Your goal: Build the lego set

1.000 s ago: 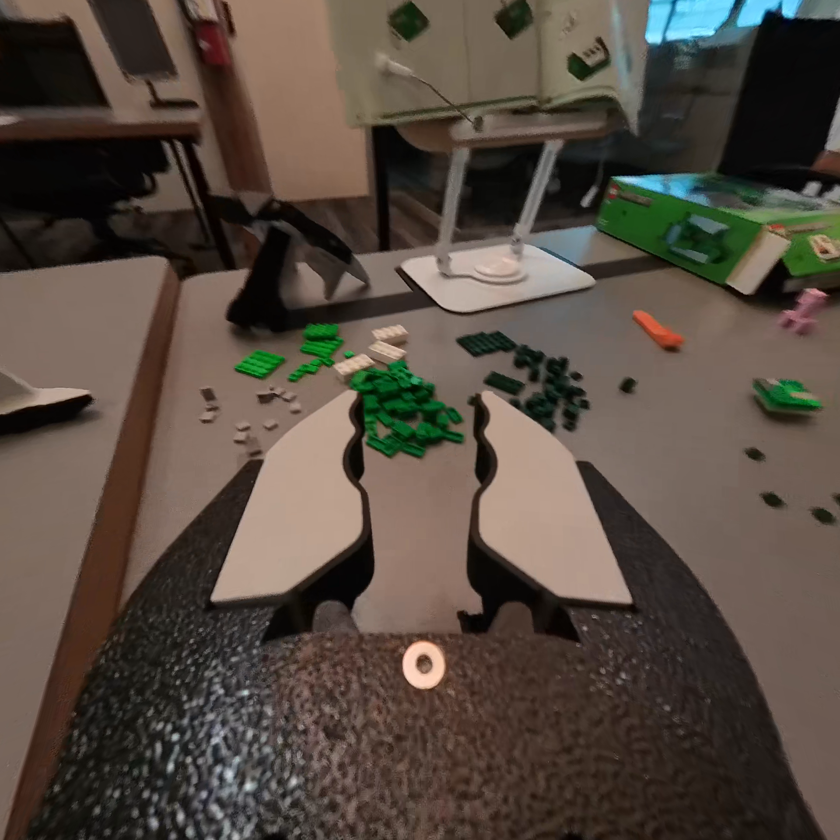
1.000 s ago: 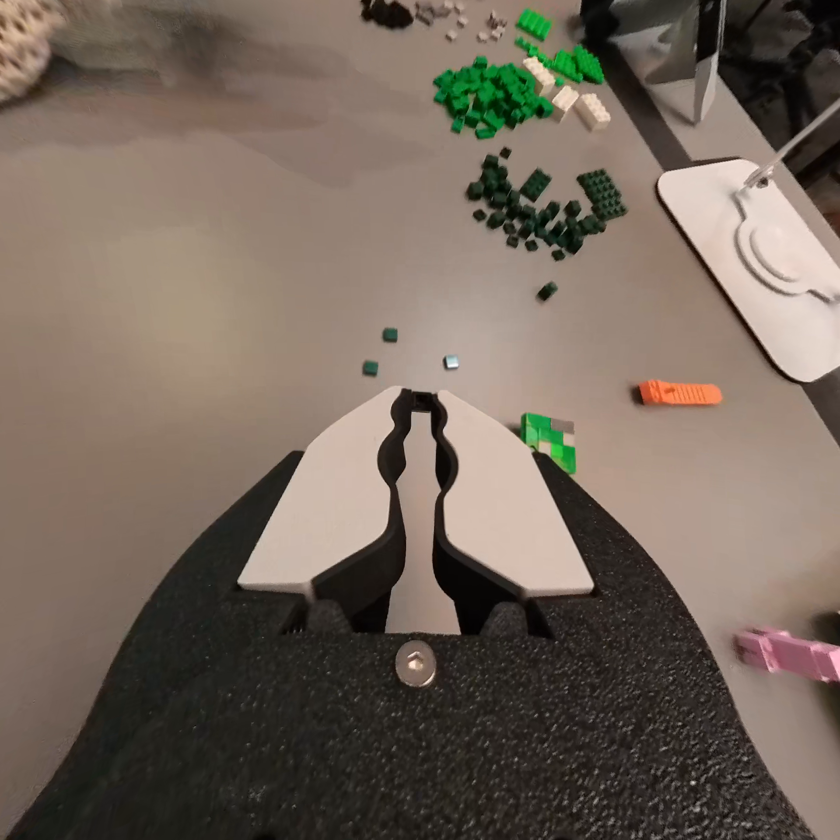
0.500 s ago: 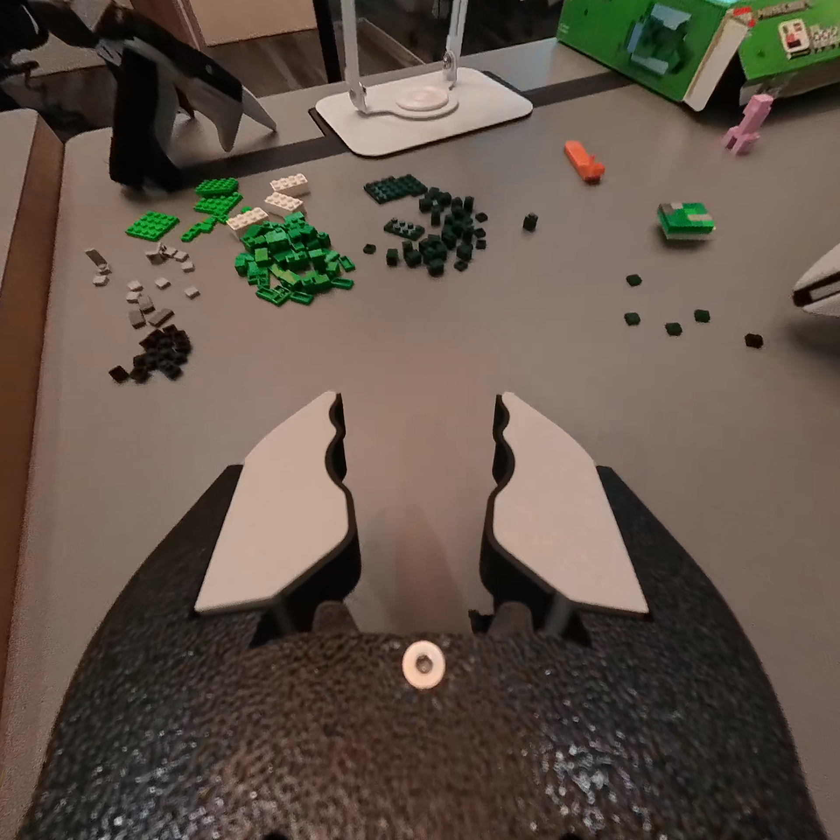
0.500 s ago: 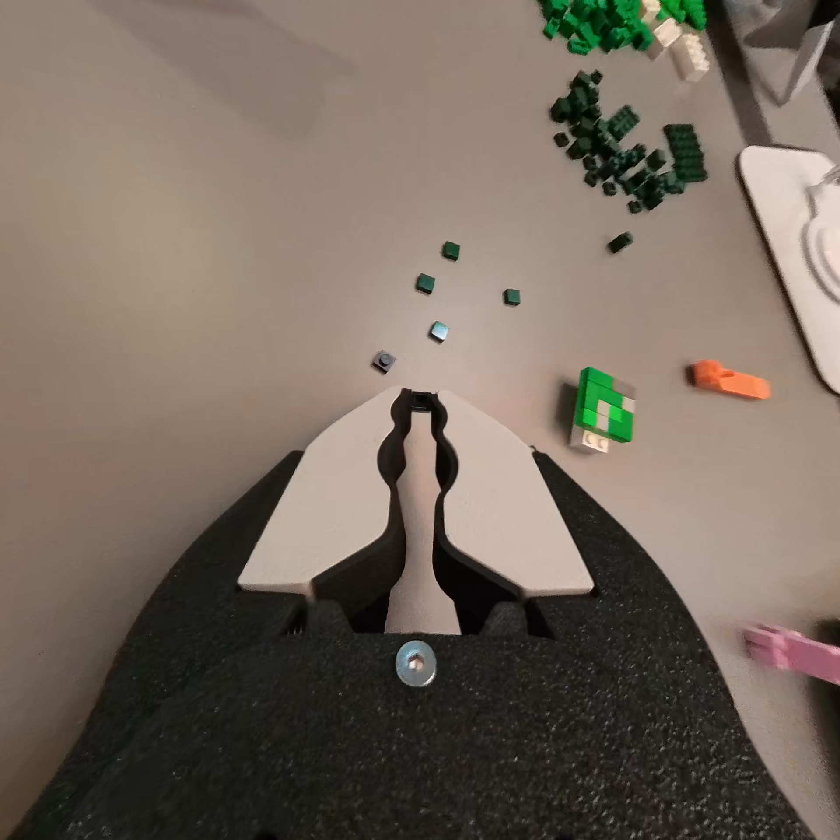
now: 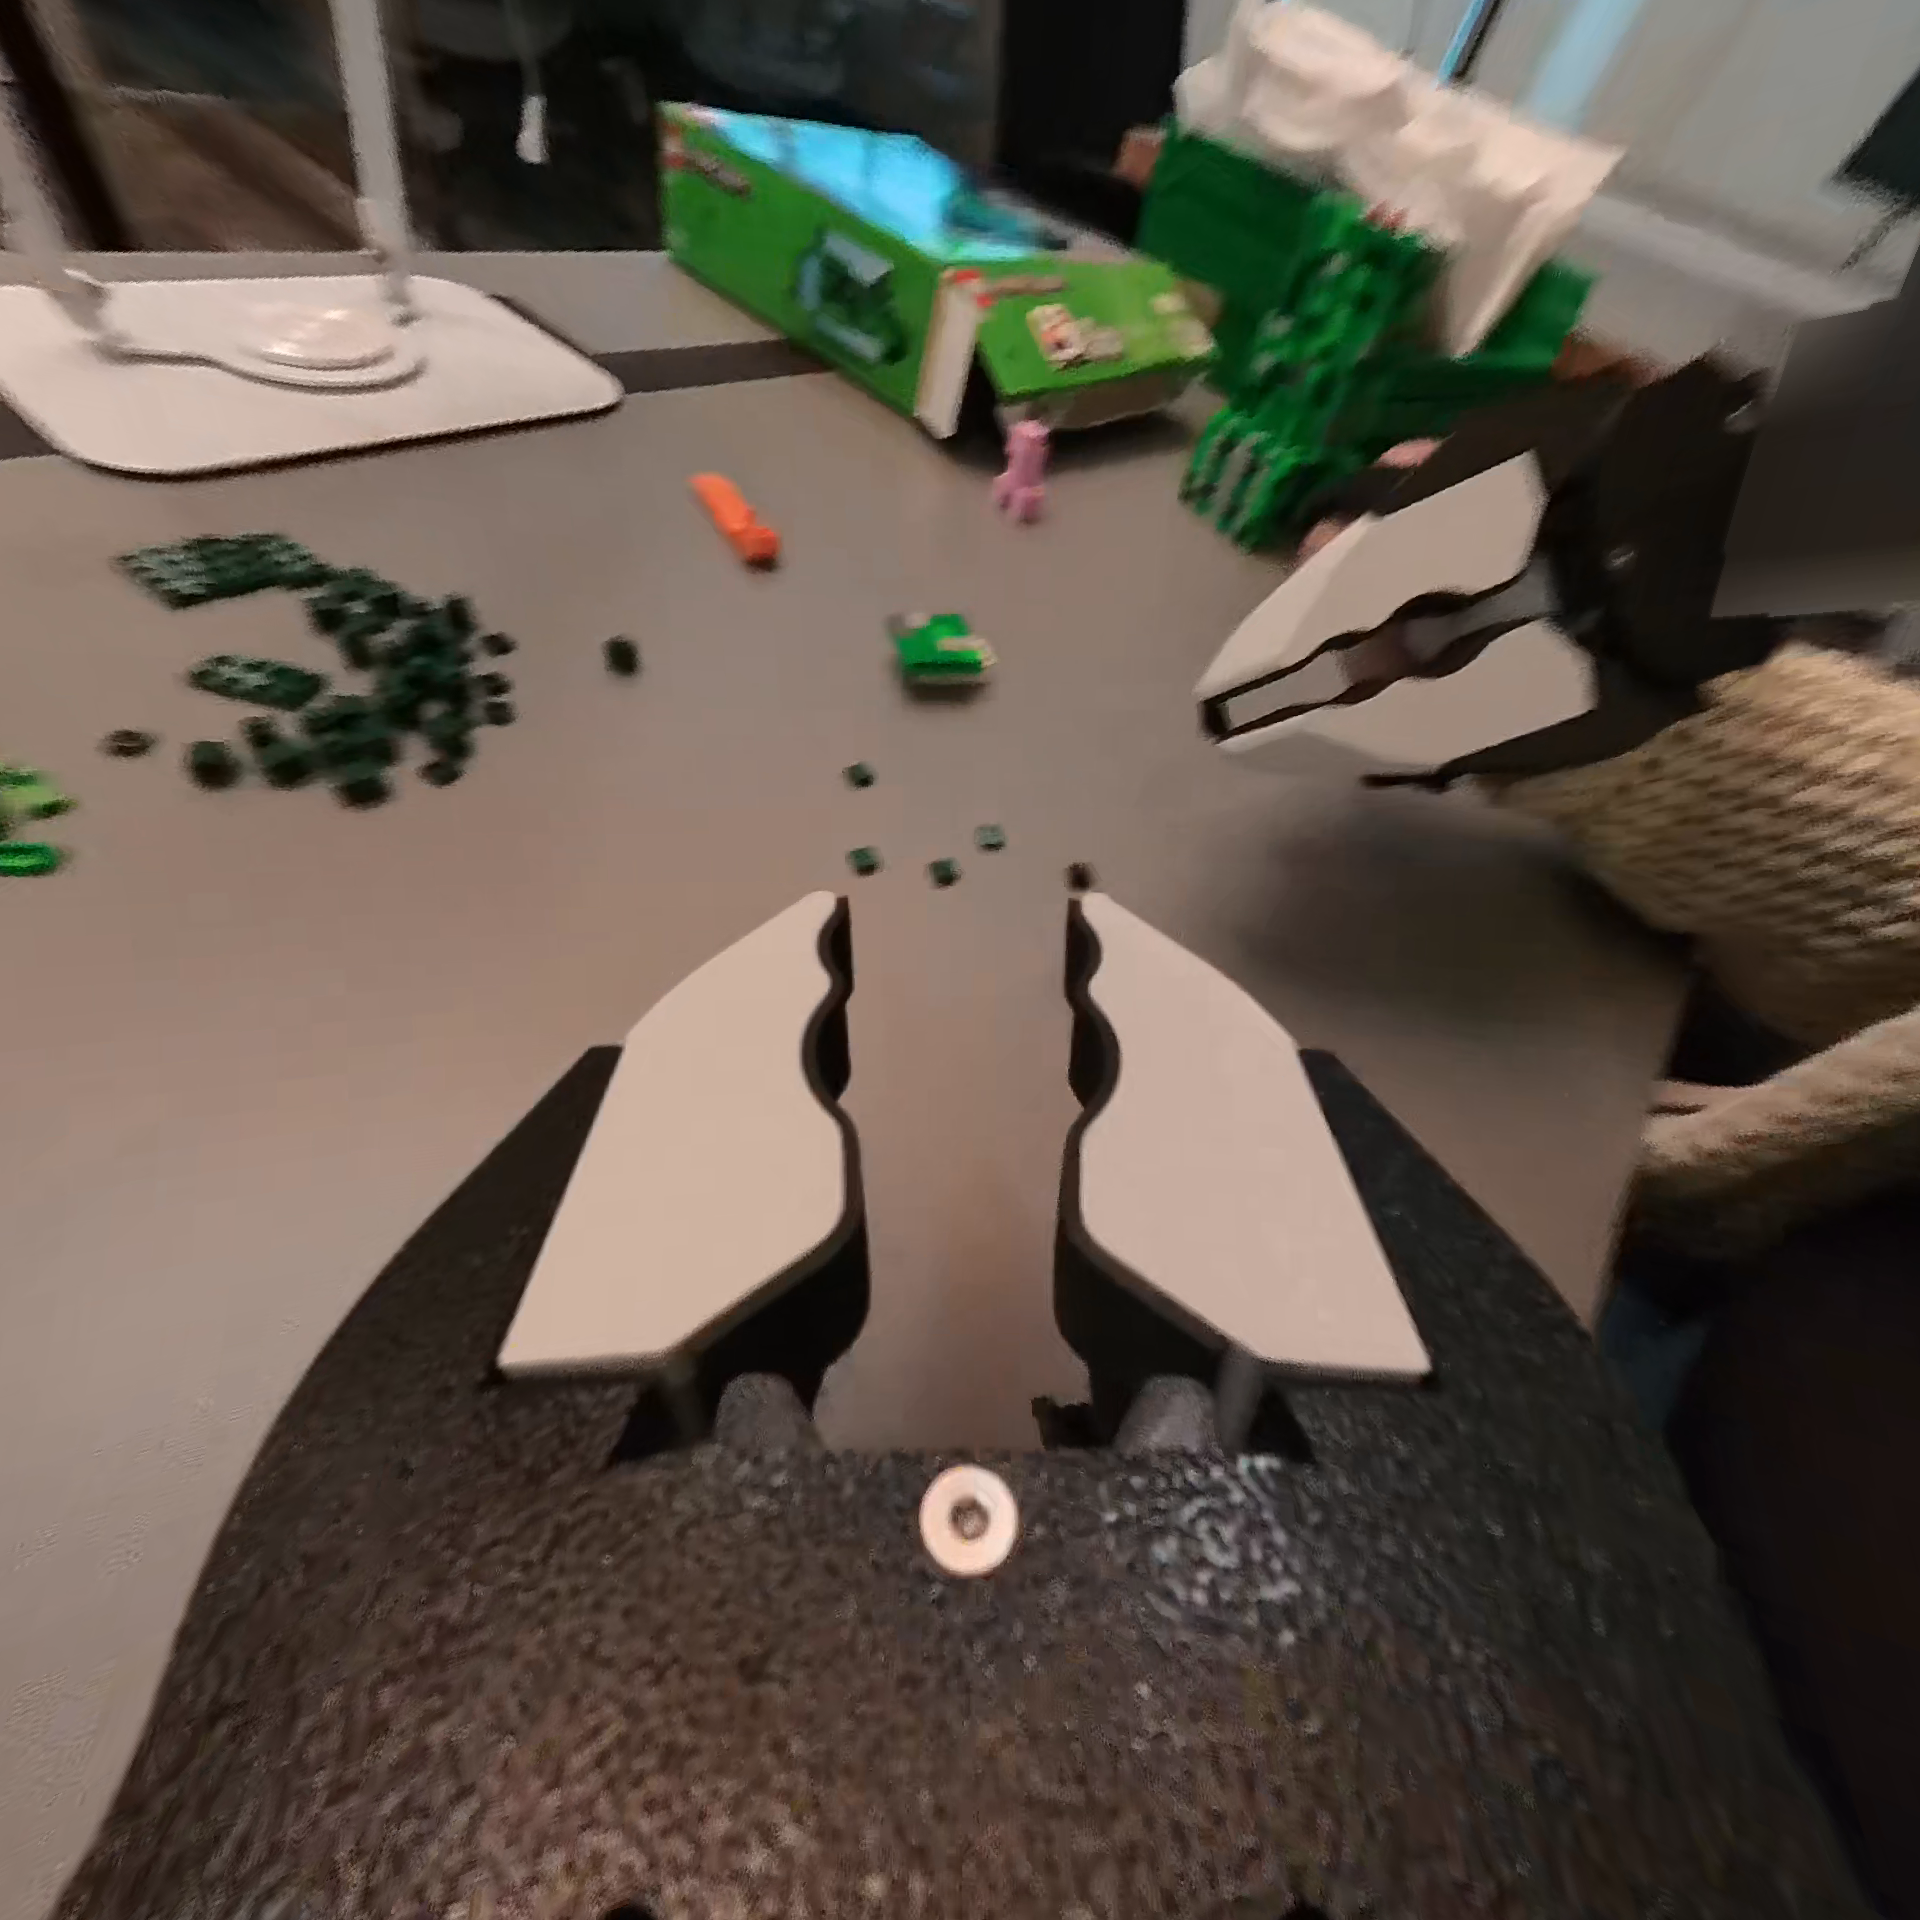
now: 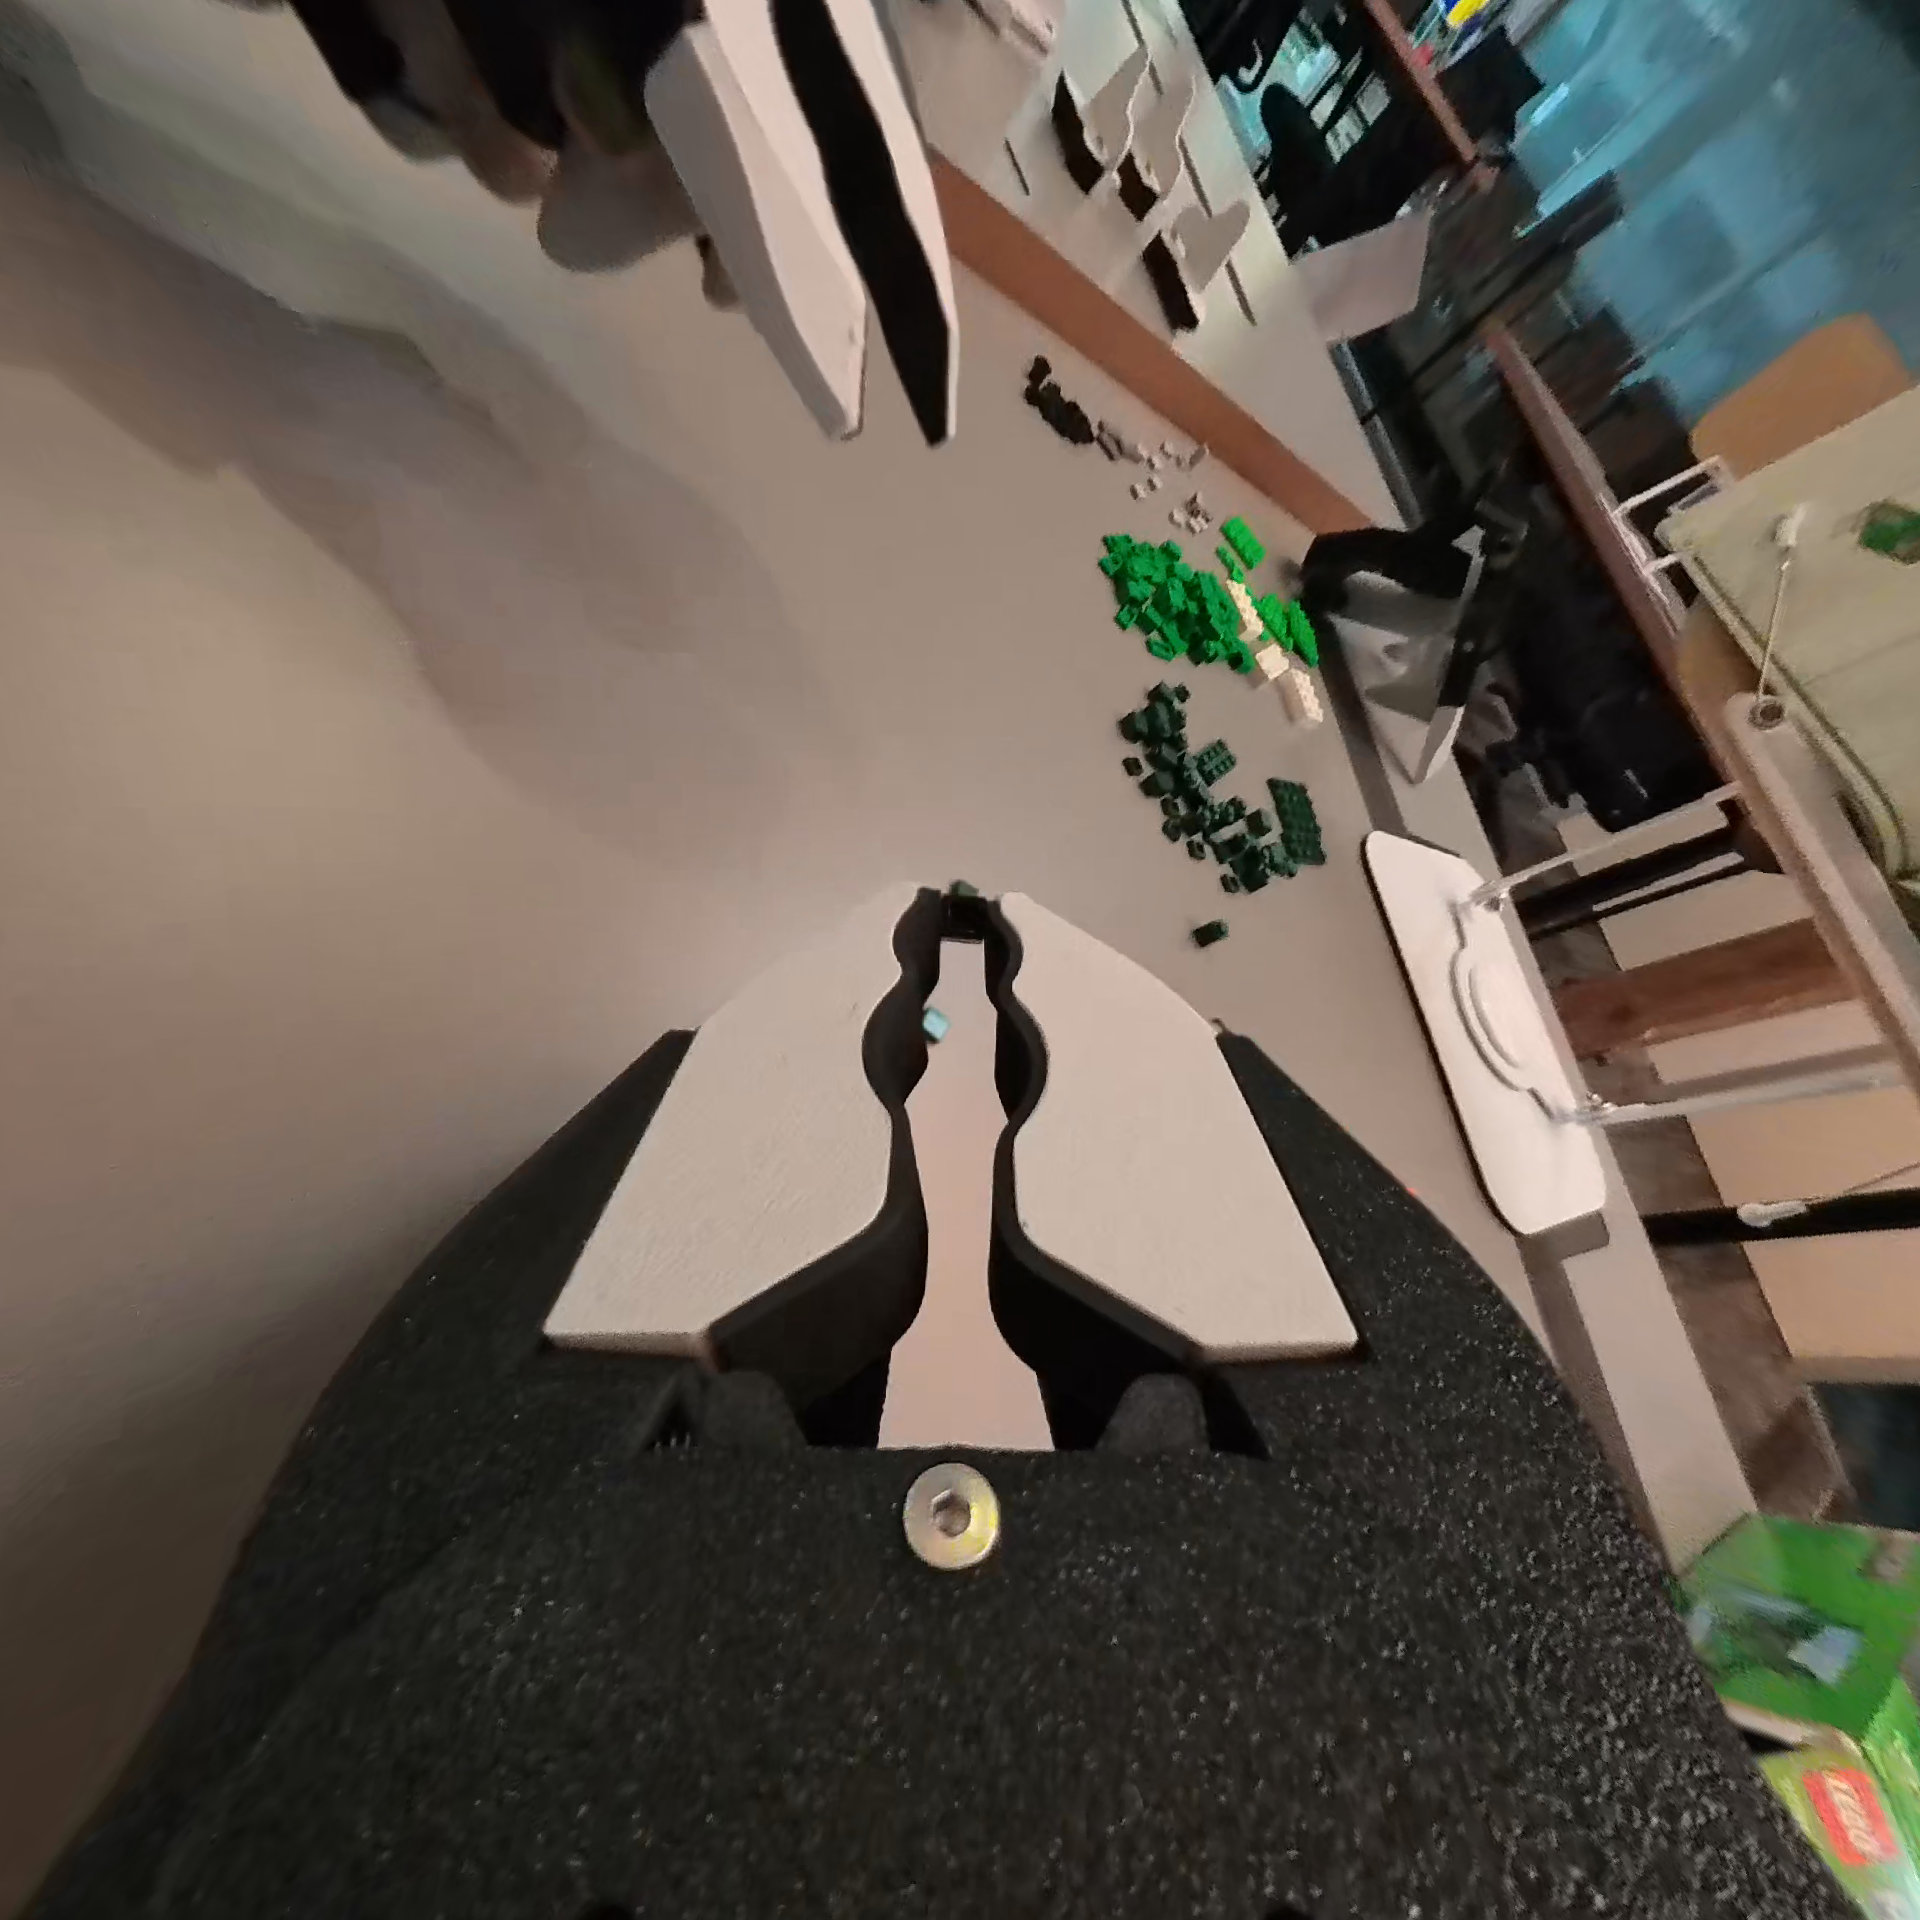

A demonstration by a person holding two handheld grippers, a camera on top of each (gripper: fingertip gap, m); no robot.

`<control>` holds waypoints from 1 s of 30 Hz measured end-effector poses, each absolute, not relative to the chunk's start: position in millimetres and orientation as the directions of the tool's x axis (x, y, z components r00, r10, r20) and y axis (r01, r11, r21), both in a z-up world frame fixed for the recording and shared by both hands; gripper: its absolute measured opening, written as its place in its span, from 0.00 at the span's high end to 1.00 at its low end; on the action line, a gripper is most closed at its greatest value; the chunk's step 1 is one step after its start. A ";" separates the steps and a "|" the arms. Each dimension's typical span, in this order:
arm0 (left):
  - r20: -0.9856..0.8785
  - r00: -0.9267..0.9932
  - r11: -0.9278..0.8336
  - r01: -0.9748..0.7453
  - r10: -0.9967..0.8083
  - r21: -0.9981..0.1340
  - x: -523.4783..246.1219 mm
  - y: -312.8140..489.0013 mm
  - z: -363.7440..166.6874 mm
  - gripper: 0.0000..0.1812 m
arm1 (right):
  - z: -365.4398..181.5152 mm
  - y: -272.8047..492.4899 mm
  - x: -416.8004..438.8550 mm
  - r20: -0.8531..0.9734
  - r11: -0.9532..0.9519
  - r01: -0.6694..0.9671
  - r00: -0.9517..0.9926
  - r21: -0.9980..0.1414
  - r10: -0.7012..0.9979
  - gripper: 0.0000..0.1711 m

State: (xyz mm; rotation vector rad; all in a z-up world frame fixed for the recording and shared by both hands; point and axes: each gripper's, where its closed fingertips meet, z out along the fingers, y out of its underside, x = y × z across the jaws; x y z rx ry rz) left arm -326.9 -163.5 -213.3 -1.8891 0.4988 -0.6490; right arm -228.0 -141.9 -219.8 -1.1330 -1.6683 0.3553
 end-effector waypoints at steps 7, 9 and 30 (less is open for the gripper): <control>0.477 0.504 -0.477 0.139 -0.720 -0.868 -268.8 -175.9 -188.4 0.92 | -193.5 -165.0 -239.9 0.520 0.498 0.327 -0.025 -0.803 0.854 0.96; 0.516 0.462 -0.513 0.143 -0.721 -0.846 -259.5 -177.0 -185.5 0.92 | -190.7 -169.8 -242.9 0.494 0.482 0.305 -0.045 -0.821 0.868 0.96; 0.665 0.352 -0.671 0.126 -0.659 -0.731 -246.7 -177.8 -201.9 0.89 | -195.5 -180.4 -249.4 0.521 0.528 0.337 -0.118 -0.780 0.845 0.96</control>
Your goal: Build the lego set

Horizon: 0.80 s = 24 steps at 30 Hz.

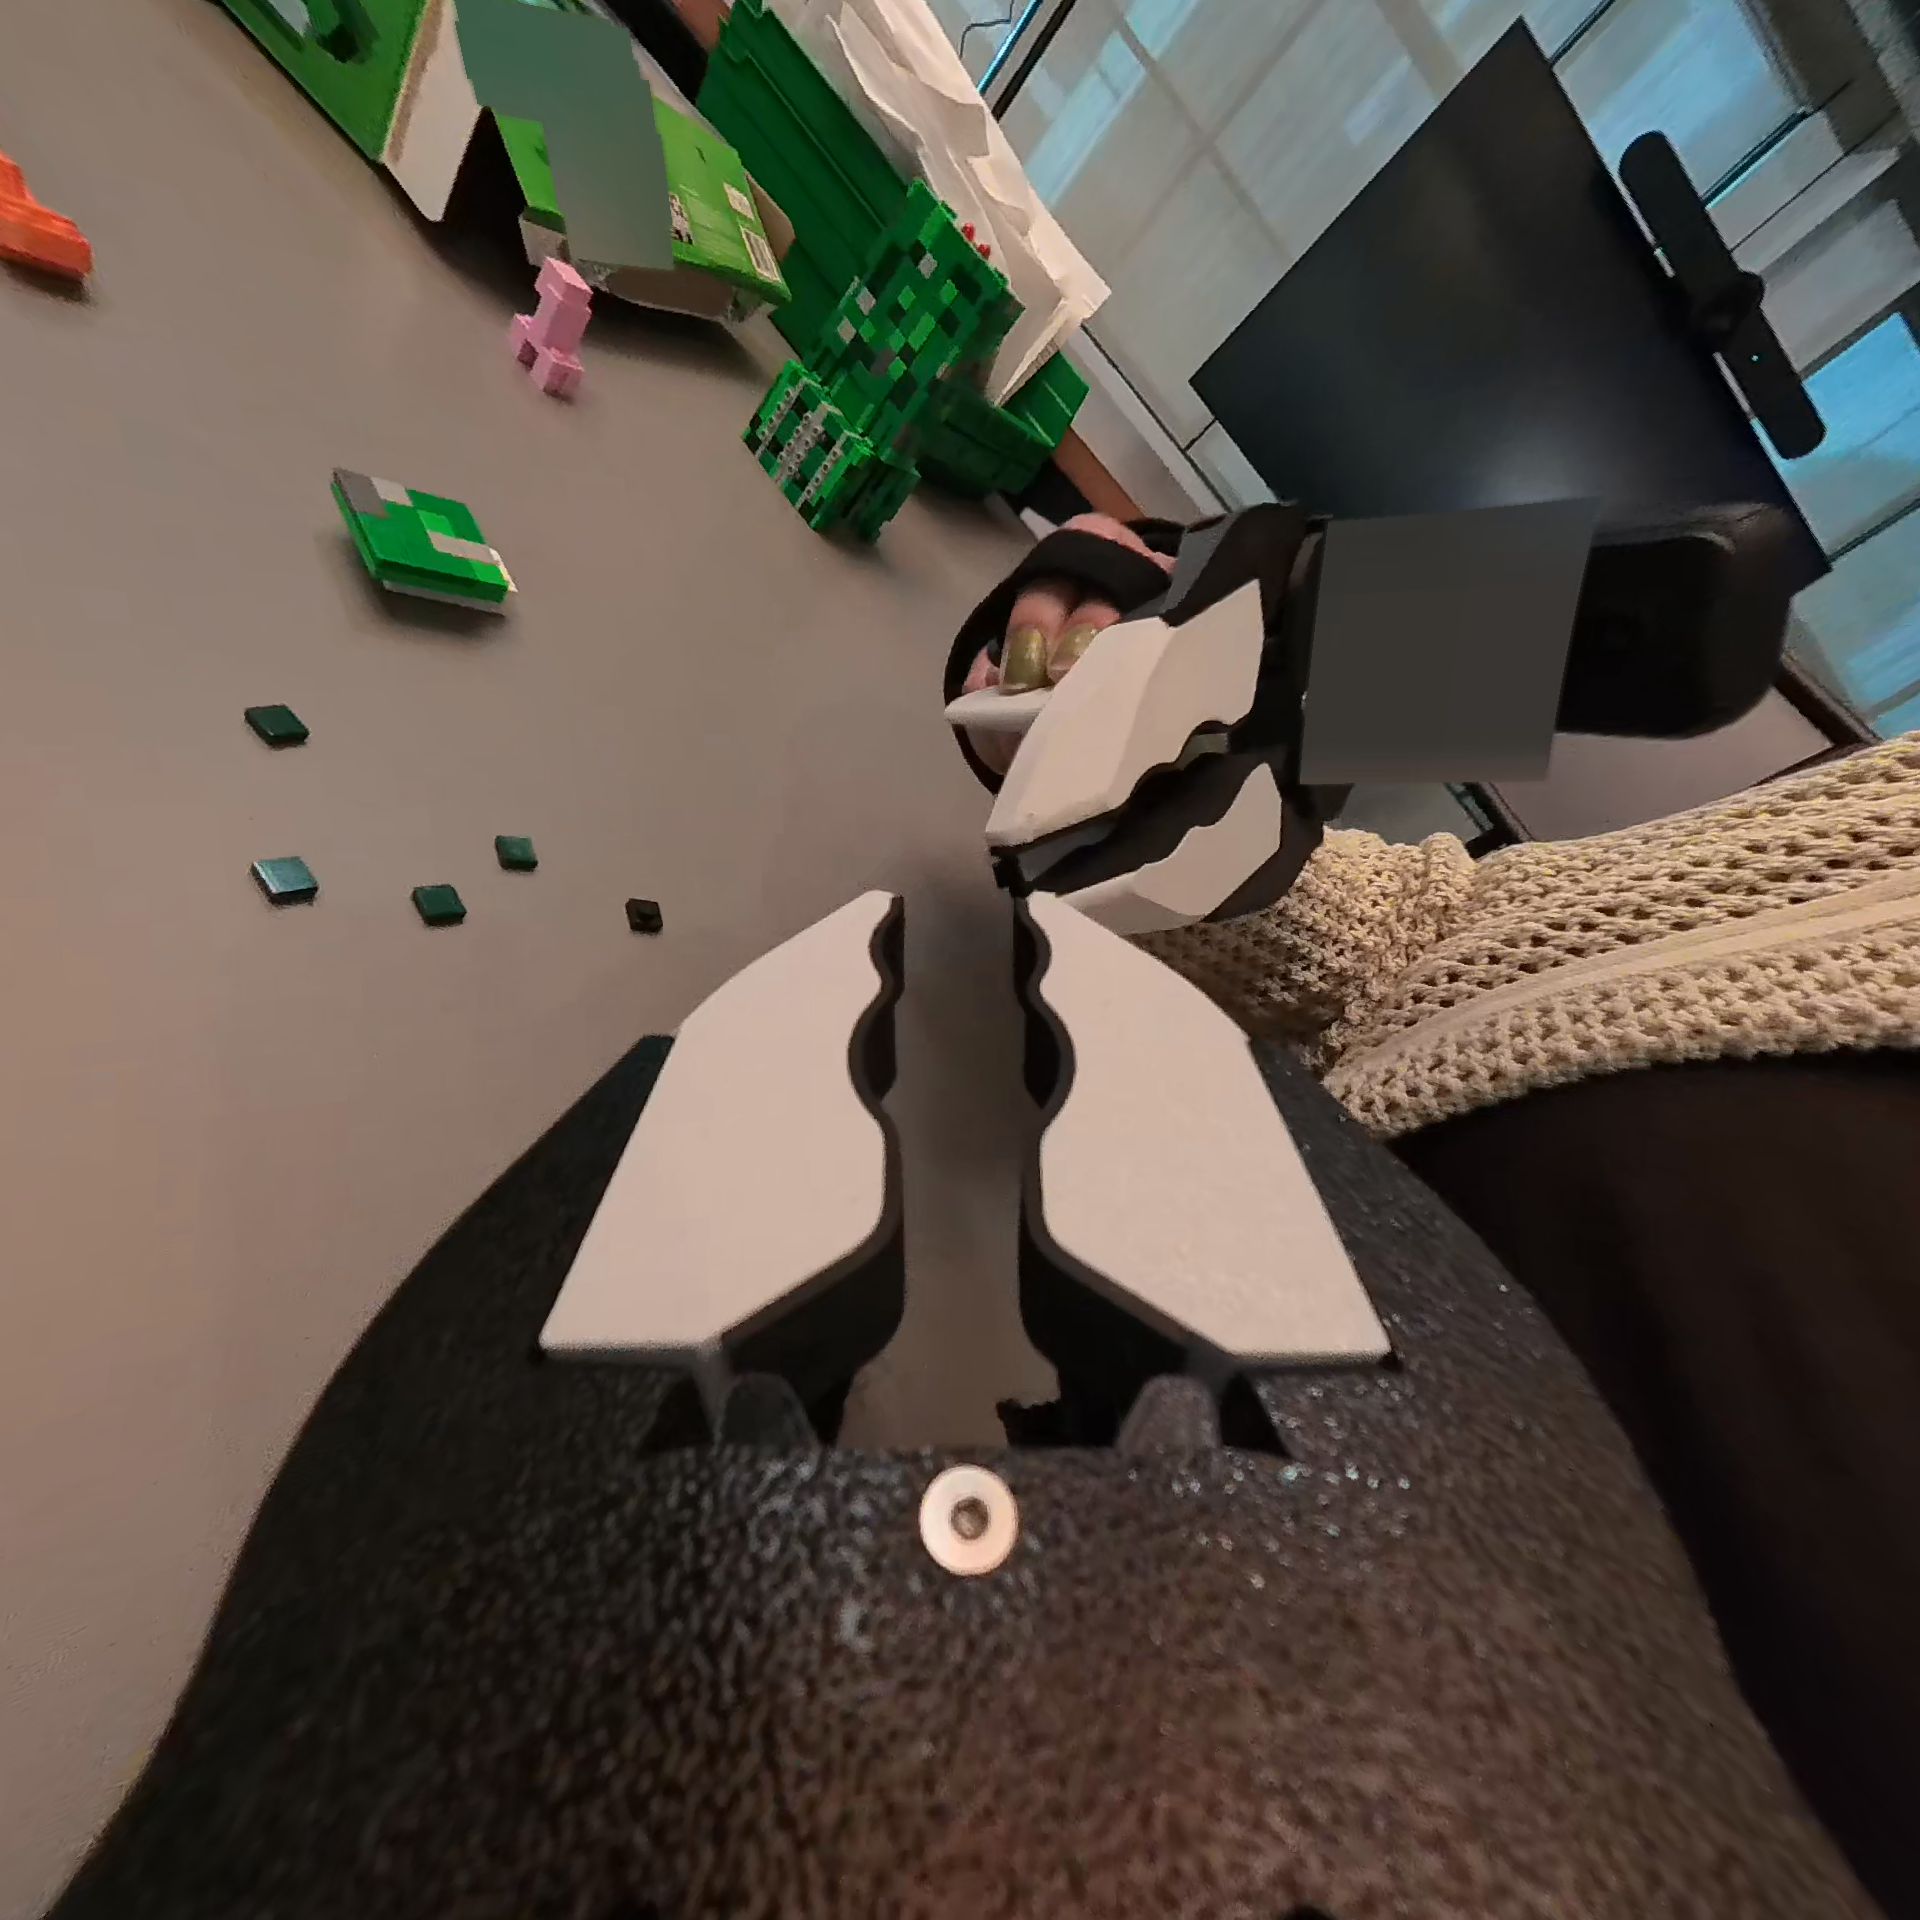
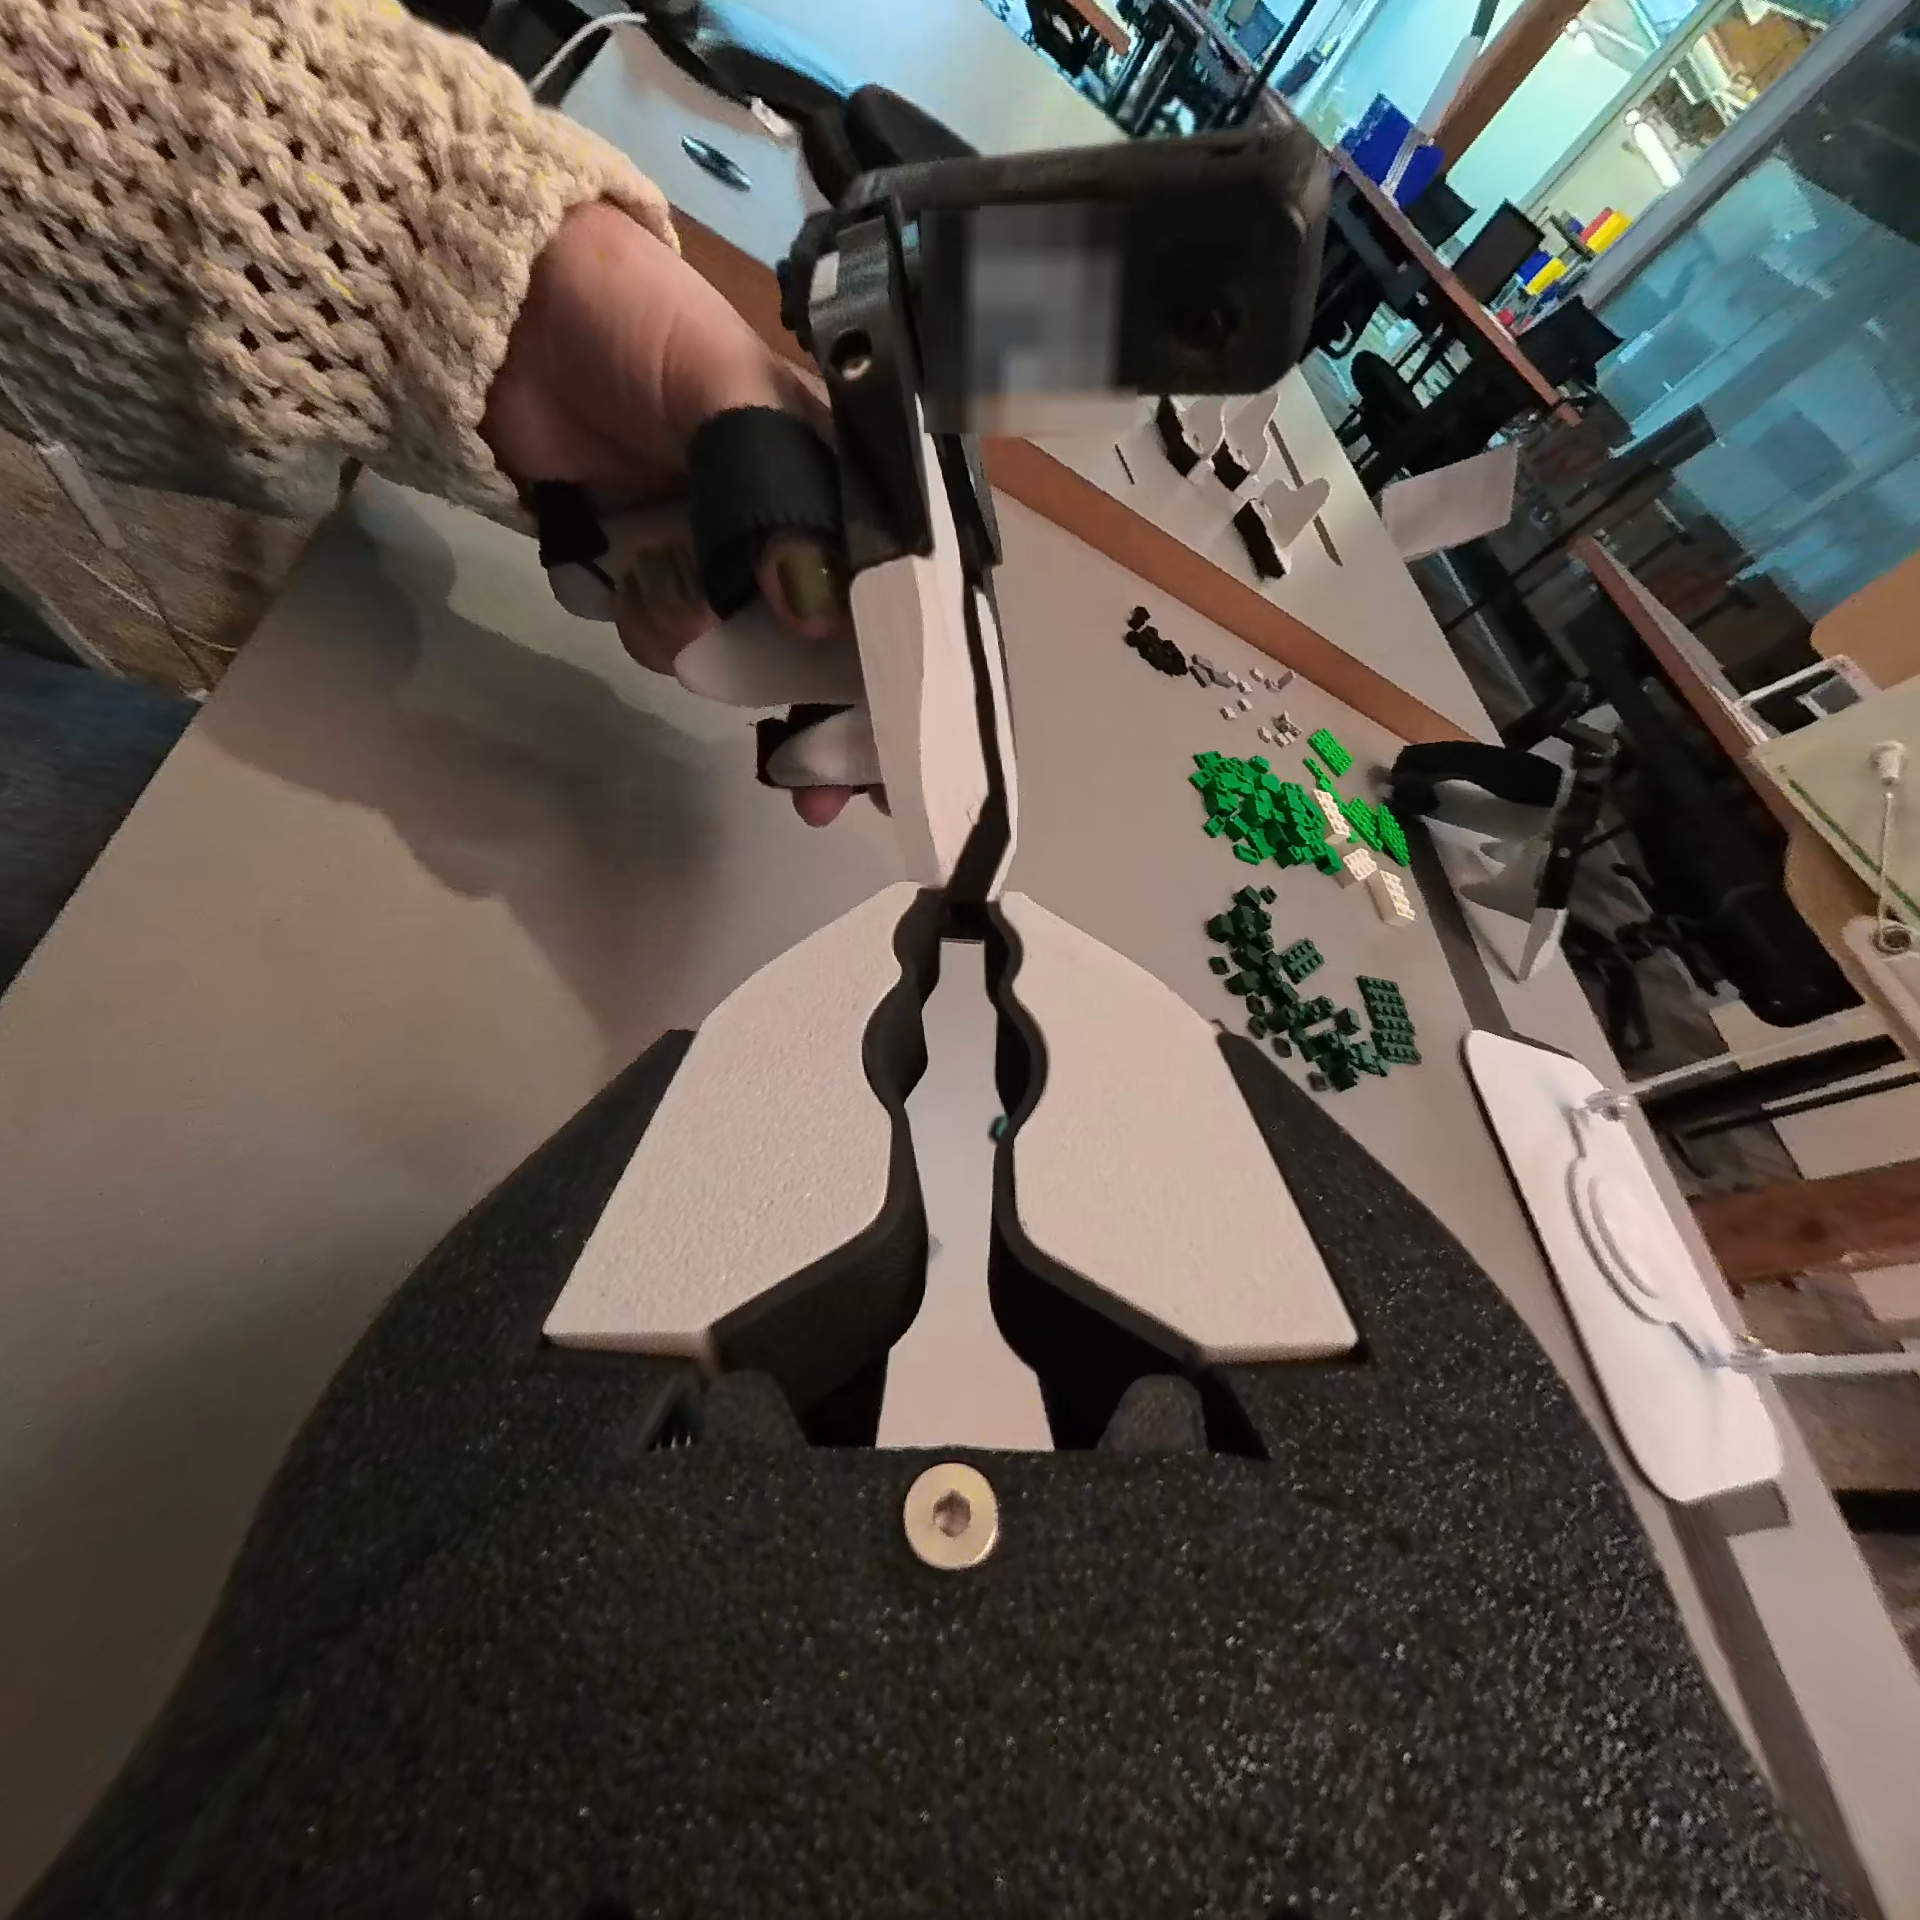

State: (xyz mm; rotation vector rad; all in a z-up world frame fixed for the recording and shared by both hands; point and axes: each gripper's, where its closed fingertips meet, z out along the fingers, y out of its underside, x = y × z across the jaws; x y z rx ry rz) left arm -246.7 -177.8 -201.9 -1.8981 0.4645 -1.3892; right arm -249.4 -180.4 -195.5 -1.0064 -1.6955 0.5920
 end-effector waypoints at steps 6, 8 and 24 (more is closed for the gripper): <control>0.689 0.302 -0.681 0.151 -0.658 -0.716 -244.5 -178.1 -199.8 0.89 | -197.7 -182.5 -249.1 0.543 0.554 0.347 -0.138 -0.757 0.828 0.96; 0.690 0.298 -0.682 0.147 -0.660 -0.716 -244.4 -178.4 -200.7 0.90 | -199.3 -182.2 -249.3 0.553 0.564 0.352 -0.144 -0.747 0.821 0.96; 0.724 0.252 -0.715 0.143 -0.642 -0.684 -247.2 -179.6 -205.5 0.94 | -207.6 -183.9 -253.4 0.644 0.672 0.371 -0.216 -0.641 0.734 0.96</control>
